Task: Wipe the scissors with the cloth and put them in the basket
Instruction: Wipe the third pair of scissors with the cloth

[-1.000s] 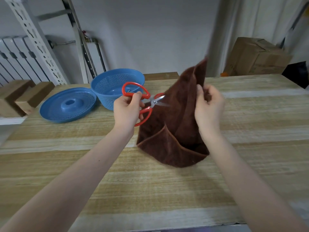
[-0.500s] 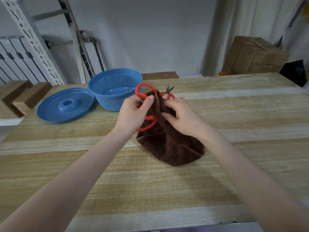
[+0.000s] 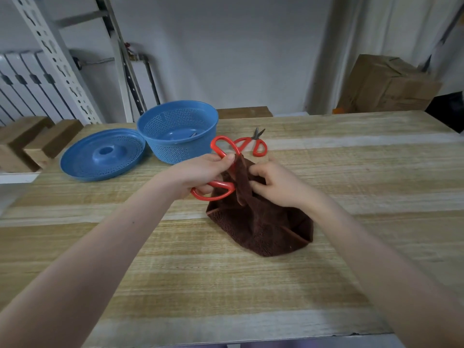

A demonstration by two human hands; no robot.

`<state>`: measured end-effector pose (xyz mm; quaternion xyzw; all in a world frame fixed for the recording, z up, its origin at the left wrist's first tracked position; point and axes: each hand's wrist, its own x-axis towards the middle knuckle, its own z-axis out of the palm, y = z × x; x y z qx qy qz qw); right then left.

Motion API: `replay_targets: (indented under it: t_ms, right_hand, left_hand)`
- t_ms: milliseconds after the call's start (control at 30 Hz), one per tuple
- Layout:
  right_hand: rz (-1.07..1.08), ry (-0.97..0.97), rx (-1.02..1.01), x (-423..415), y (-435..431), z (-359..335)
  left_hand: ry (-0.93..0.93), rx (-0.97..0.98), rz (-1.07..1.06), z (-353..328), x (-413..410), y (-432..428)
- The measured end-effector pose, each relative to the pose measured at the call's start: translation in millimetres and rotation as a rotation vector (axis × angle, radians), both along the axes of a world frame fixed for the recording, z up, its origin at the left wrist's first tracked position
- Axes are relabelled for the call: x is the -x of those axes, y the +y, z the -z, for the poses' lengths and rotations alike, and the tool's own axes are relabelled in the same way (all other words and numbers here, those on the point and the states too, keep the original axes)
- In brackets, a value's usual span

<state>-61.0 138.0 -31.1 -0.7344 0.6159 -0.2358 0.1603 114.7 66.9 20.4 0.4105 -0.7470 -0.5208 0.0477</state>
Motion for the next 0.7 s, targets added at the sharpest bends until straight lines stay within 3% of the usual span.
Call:
replay_targets:
  t_ms: [133,200,367,467,600,700]
  right_hand:
    - [0.082,0.142,0.026,-11,2,-4]
    - [0.068,0.099,0.016,-8,3,-3]
    - [-0.073,-0.350,-0.137,6,8,1]
    - [0.045,-0.500,-0.142,8,9,0]
    - [0.127,-0.300,-0.032,-2,0,-7]
    - [0.142,-0.261,0.025,-4,-1,-5]
  left_hand:
    - [0.042,0.028,-0.028,9,-2,1]
    - [0.120,0.010,-0.089,15,-4,1]
    - [0.190,0.004,-0.136,22,-4,4]
    - [0.200,0.003,-0.135,20,-1,5]
    - [0.224,0.040,-0.154,22,10,13]
    - [0.258,0.034,-0.164,21,12,17]
